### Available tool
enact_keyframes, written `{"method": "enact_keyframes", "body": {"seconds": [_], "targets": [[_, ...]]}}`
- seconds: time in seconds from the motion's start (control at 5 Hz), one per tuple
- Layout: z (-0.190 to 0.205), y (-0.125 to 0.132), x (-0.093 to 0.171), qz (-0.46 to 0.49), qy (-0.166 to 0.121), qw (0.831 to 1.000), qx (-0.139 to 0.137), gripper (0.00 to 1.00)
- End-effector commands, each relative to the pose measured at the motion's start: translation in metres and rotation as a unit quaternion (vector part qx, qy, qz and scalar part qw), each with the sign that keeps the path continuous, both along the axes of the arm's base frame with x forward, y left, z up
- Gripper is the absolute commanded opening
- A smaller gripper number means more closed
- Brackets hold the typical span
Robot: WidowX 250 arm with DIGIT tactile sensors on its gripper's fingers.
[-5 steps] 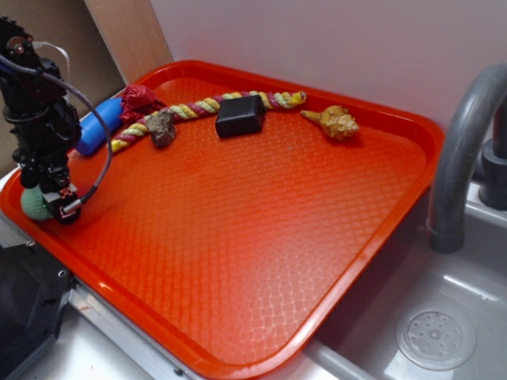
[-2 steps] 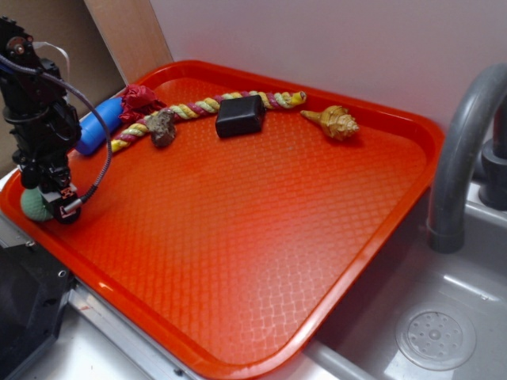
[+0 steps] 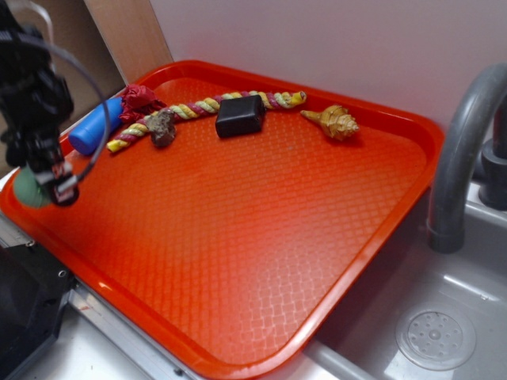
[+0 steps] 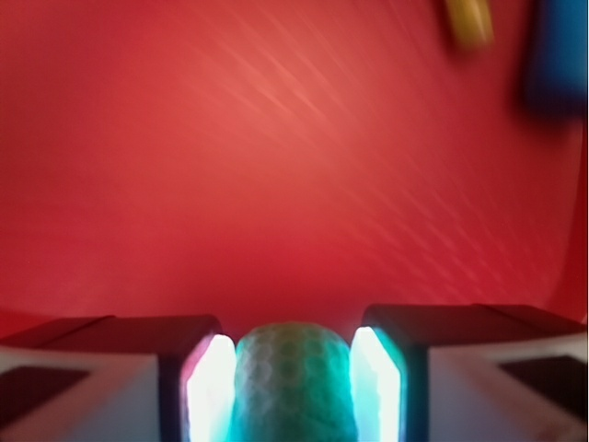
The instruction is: Grab the green ball.
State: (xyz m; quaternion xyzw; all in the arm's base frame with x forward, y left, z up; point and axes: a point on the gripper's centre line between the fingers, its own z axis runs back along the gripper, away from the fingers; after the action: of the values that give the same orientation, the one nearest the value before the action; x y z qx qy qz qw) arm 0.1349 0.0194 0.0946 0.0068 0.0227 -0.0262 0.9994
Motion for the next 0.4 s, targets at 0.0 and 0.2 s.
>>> {"method": "enact_keyframes", "body": {"seconds": [0.0,0.2], "targets": [[0.11,-0.048,0.026,0.029,-0.142,0.989,-0.04,0.0],[0.133,-0.053,0.053,0.039,-0.154,0.987,-0.028,0.0]]}}
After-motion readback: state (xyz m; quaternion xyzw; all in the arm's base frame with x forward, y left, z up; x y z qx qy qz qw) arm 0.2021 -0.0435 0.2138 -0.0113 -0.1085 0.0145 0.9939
